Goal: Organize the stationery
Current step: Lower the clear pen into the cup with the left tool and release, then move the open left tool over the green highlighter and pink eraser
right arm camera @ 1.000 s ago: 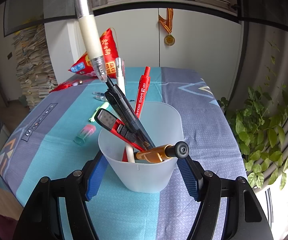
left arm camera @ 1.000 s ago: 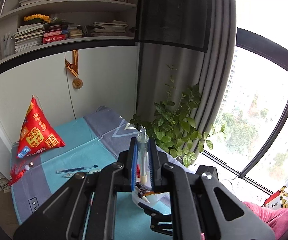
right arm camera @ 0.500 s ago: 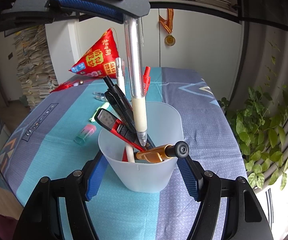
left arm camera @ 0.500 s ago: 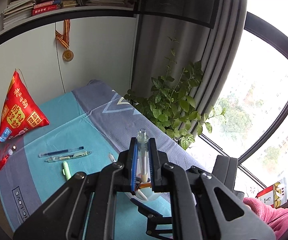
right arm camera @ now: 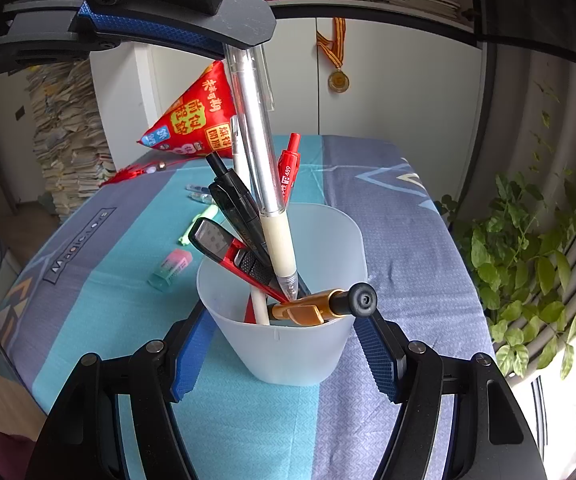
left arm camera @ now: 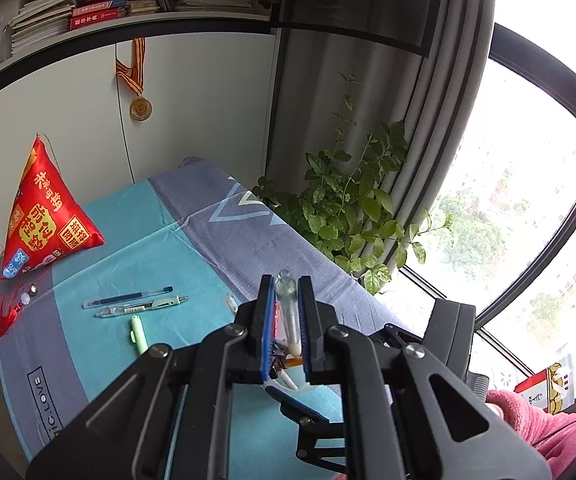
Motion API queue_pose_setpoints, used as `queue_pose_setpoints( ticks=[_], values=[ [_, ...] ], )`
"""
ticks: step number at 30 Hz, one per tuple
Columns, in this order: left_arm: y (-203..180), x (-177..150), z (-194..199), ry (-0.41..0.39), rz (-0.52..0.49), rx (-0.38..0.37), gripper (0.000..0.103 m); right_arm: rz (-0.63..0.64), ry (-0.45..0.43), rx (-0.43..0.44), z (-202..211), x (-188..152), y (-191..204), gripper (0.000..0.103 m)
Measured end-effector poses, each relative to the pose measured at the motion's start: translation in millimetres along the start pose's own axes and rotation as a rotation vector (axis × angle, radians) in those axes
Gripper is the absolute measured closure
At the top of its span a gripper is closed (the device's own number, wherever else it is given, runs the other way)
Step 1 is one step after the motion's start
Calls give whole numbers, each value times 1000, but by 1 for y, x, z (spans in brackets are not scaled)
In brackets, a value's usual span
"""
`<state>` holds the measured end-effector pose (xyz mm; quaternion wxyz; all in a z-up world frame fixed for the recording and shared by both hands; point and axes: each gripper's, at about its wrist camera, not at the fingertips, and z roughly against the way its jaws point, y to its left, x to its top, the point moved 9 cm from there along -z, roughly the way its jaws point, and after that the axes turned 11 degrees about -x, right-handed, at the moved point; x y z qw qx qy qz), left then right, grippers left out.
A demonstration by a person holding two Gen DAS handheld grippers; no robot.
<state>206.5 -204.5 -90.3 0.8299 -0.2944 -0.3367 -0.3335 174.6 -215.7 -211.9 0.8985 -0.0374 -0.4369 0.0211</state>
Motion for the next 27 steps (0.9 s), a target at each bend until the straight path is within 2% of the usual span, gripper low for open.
queue_pose_setpoints(
  ticks=[7,12,17,20,21,23,25,27],
  values=[
    [-6,5,3,-27,-29,2,96,-4,1,0,0,1,-2,33],
    [3,6,7,-37,5,13,94,-2,1,-2,0,0,-3,33],
    [44,13,29,-97,88,116,92,-3,-1,-1,0,0,-3,33],
    [80,8,36,-100,134,232,79,-3,0,0,0,0,-2,33],
    [92,5,36,-93,142,274,70,-3,0,-1,0,0,-2,33],
    [115,-5,35,-71,170,334,68,-2,-1,-1,0,0,-2,33],
    [138,-19,26,-16,245,349,68,-3,-1,-1,0,0,-2,33],
    [159,-39,14,43,369,332,68,-4,0,-2,-1,1,-3,33]
  ],
)
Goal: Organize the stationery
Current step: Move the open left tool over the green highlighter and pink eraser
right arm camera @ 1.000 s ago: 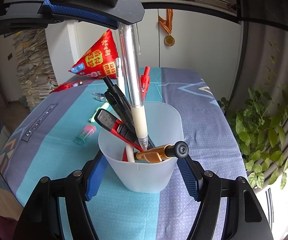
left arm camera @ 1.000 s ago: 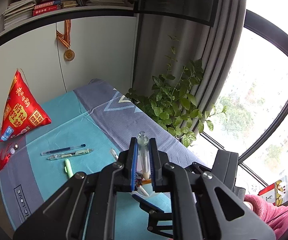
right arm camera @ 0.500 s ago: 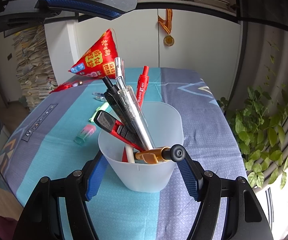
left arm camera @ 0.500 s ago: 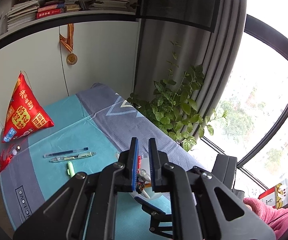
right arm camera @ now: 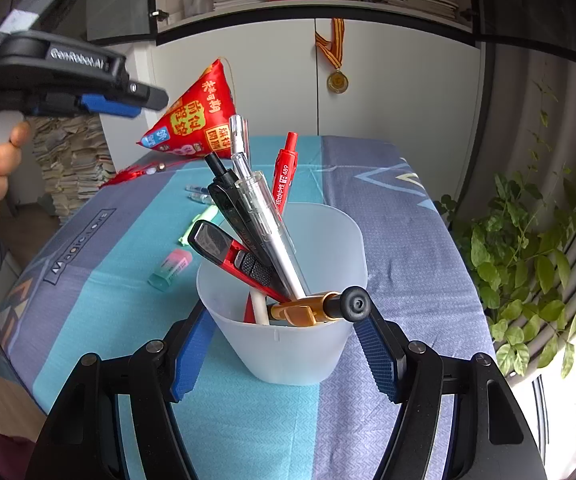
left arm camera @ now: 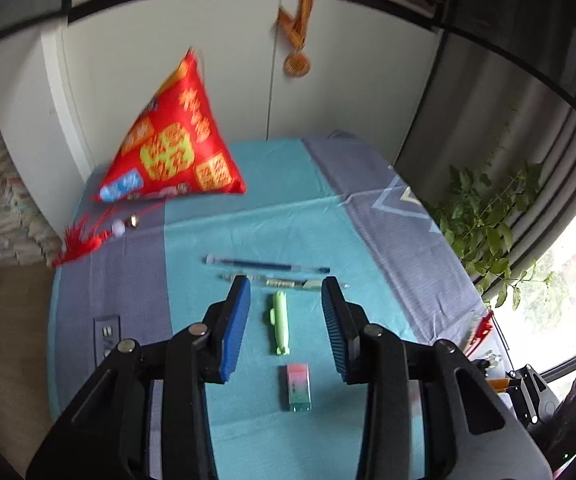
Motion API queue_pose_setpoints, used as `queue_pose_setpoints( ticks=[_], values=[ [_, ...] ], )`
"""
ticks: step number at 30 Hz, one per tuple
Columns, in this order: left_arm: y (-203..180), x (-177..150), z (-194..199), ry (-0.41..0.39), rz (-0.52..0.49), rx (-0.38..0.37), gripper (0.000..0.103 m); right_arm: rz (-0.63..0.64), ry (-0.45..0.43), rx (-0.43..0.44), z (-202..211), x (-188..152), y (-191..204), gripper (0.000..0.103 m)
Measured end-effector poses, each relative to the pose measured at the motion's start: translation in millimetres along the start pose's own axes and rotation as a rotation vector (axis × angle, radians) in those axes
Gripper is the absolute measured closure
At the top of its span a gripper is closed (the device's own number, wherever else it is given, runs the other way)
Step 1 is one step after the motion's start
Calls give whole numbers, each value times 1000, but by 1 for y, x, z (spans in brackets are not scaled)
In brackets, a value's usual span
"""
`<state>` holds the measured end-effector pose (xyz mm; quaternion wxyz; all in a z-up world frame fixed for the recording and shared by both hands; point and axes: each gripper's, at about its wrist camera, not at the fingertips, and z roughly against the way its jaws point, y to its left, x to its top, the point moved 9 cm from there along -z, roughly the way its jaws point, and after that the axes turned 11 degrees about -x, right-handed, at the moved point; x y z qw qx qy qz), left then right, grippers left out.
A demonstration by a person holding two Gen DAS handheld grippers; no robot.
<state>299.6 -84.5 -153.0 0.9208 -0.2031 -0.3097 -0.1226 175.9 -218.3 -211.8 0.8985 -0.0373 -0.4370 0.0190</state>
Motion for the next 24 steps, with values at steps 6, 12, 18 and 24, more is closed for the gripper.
queue_pose_setpoints(
  ticks=[6,12,18,24],
  values=[
    [44,-24,-44,130,258,11,70,1,0,0,0,0,1,33],
    [56,-16,-64,124,404,10,70,3,0,-3,-2,1,2,33],
    [64,7,-90,120,430,52,70,3,1,2,-1,0,2,33],
    [74,-2,-118,220,506,67,71,4,4,8,-1,0,2,33]
  ],
)
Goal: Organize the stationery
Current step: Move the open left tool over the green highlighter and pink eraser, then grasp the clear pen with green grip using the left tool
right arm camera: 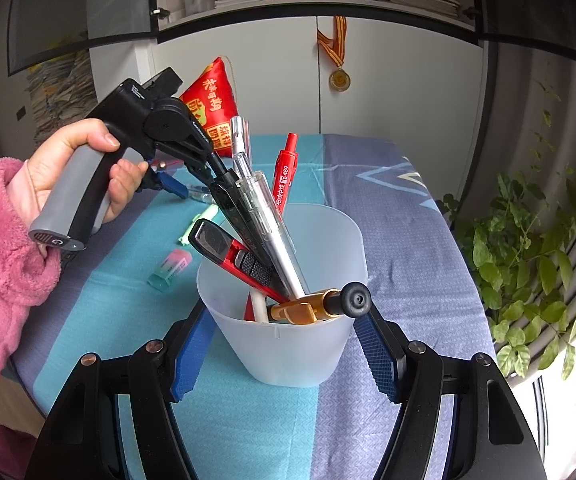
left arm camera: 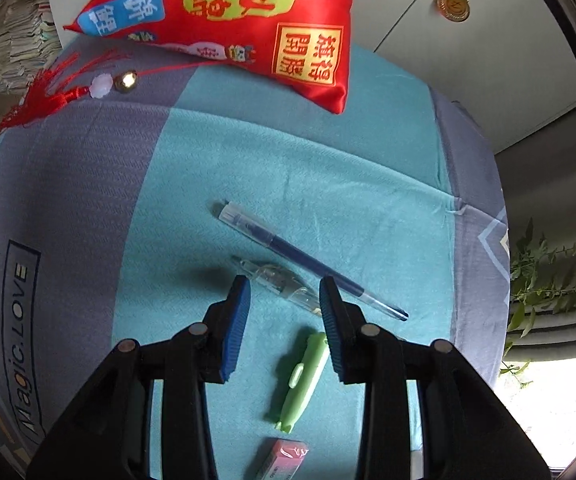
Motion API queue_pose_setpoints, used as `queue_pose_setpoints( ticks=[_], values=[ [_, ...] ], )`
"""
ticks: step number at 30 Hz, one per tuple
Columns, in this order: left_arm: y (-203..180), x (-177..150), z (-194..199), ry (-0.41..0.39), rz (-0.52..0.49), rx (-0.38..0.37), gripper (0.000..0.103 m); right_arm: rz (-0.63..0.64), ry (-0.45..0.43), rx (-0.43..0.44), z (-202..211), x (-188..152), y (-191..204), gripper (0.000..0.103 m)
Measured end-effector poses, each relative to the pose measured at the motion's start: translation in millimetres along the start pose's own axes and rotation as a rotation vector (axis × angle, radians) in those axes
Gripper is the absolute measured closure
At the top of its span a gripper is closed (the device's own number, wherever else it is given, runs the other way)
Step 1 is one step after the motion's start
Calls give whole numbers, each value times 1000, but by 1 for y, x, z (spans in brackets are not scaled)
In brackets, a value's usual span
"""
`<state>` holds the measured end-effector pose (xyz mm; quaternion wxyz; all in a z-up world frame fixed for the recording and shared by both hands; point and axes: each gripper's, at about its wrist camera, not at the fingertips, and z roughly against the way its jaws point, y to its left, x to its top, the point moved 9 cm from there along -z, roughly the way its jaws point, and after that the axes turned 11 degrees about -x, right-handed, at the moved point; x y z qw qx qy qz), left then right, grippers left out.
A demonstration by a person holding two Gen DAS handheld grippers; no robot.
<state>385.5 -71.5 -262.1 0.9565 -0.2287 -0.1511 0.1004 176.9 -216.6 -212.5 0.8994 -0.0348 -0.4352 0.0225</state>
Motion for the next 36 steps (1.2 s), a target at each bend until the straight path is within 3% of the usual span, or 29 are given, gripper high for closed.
queue_pose_setpoints(
  ticks=[5,11,12,13,15,18,22,27,29,33,35,36],
  values=[
    [-4,9,-5,-6,12,39,71,1,-1,-1,0,0,1,33],
    [-15,7,-11,23,-94,189,72,-1,1,0,-1,-1,1,33],
    [-17,6,-10,17,-130,206,74,-1,2,0,0,0,1,33],
    [-20,5,-9,11,-168,222,84,0,3,0,0,0,1,33],
    [-27,-1,-7,20,-243,214,98,0,3,1,0,0,0,33],
    [-23,-12,0,46,-271,175,99,1,1,-1,1,0,0,33],
    [16,-22,8,75,-229,175,100,2,-1,-1,0,0,0,33],
    [56,-26,36,26,-151,121,100,0,-3,-2,0,0,-1,33],
    [55,-25,46,-11,-173,87,100,1,-5,-7,-1,0,-2,33],
    [29,-15,62,-118,-335,118,96,0,-5,-11,-1,0,-1,33],
    [12,-18,64,-159,-481,154,87,0,-3,-13,0,-1,0,33],
    [2,-19,60,-151,-537,156,74,0,-3,-14,1,-1,0,33]
  ],
)
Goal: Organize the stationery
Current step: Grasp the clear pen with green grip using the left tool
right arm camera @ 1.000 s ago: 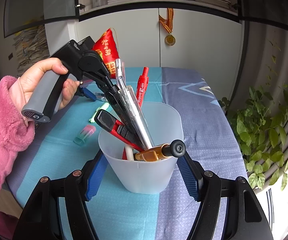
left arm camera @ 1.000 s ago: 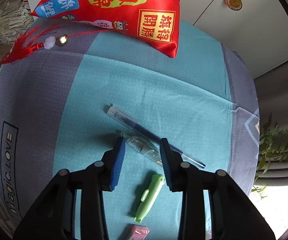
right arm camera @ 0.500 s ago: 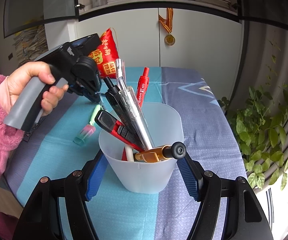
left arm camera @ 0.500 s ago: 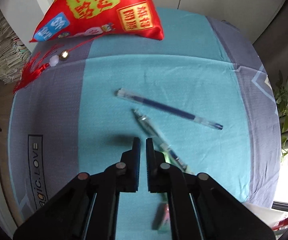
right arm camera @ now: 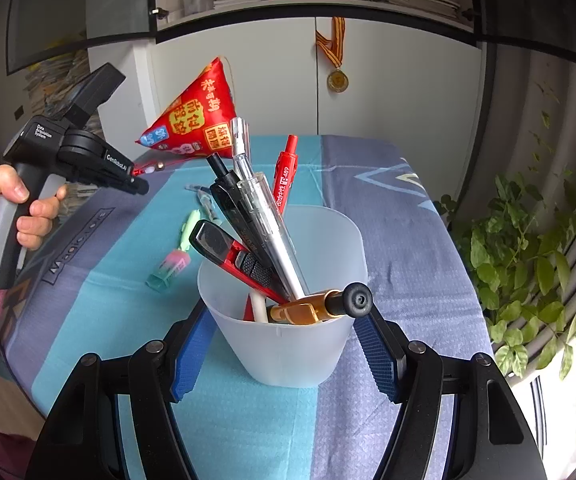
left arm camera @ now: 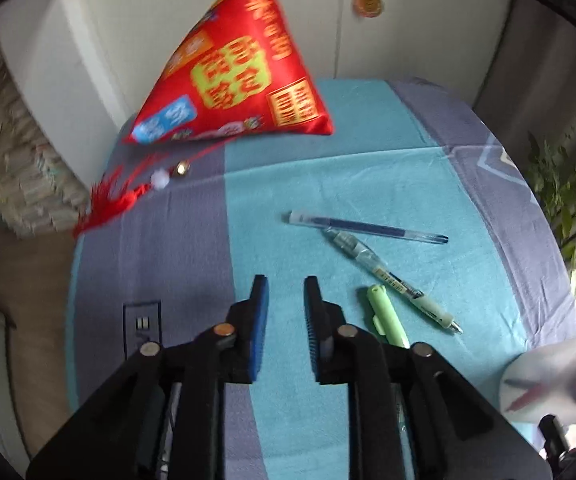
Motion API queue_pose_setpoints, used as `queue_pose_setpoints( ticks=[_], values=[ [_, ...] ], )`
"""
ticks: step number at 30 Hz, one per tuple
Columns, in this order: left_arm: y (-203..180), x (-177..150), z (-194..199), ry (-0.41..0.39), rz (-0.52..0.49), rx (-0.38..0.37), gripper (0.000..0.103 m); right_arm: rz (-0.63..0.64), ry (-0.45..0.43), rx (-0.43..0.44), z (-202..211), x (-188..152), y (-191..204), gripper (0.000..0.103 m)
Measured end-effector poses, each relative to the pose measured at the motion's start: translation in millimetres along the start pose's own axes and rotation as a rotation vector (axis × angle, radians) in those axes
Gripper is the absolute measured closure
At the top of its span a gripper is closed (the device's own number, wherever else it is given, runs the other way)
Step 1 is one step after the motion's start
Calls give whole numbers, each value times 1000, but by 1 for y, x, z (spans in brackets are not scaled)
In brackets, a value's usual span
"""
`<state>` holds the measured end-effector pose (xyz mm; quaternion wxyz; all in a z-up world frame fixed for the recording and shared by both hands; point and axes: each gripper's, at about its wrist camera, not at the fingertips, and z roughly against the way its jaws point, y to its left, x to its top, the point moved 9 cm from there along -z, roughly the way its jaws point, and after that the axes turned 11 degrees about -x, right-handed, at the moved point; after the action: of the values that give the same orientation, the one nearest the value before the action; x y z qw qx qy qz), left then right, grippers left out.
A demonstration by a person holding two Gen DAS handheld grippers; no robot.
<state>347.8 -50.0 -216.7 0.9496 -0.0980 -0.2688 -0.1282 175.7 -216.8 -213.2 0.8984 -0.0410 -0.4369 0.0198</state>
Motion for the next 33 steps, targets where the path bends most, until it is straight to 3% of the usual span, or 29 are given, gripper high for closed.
queue_pose_setpoints(
  ticks=[1,2,4,7,10,12,16,18,19,21,25,33],
  values=[
    [-2,-1,-1,20,-14,-11,59,-1,1,-1,0,0,0,33],
    [-1,-3,-2,41,0,-26,56,-1,2,-1,0,0,0,33],
    [-9,-5,-6,77,51,-65,58,0,3,-3,0,0,1,33],
    [-11,-2,-25,121,221,-110,58,0,2,-8,0,1,2,33],
    [-2,0,-41,148,358,-68,60,-2,2,-7,1,0,2,33],
    [-2,1,-51,159,395,-47,61,-4,2,-3,0,0,1,33],
    [-15,4,-66,189,378,-44,61,-3,-1,2,-1,1,1,33],
    [-21,10,-68,179,333,4,62,-4,-3,5,0,1,1,33],
    [-22,11,-71,186,318,28,65,-5,-4,6,0,1,0,33],
    [-23,13,-70,172,301,68,84,-6,-3,9,-1,0,0,33],
    [-33,15,-68,167,285,3,90,-7,-1,15,0,1,-1,33],
    [-46,17,16,-22,239,-153,90,-4,0,15,-1,1,-1,33]
  ],
)
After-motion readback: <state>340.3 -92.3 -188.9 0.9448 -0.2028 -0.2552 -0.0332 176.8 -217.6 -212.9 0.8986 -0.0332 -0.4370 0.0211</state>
